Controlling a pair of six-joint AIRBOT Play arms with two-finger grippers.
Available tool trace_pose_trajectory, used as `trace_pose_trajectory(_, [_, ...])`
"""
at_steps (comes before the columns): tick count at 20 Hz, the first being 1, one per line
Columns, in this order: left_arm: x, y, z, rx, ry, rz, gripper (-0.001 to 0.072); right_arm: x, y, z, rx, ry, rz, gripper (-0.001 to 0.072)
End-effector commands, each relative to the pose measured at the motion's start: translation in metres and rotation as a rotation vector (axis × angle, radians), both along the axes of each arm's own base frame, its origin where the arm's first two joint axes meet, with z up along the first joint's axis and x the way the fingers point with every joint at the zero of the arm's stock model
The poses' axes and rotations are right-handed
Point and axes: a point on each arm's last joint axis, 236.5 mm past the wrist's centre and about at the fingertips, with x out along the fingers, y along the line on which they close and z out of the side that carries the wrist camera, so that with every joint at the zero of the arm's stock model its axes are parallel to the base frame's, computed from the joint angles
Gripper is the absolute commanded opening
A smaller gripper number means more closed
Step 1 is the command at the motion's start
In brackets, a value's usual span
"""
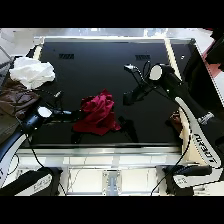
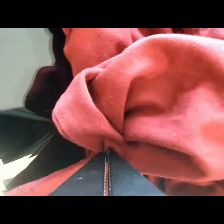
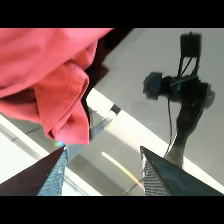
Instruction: Fold the shirts.
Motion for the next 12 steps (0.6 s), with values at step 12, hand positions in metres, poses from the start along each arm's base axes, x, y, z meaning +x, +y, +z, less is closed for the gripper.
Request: trace_pose_trajectory(12, [-0.008, -0.008, 0.032, -0.037, -0.052, -0.034, 0.0018, -0.025, 0.083, -0.079, 0.031, -0.185, 0.102, 0.0494])
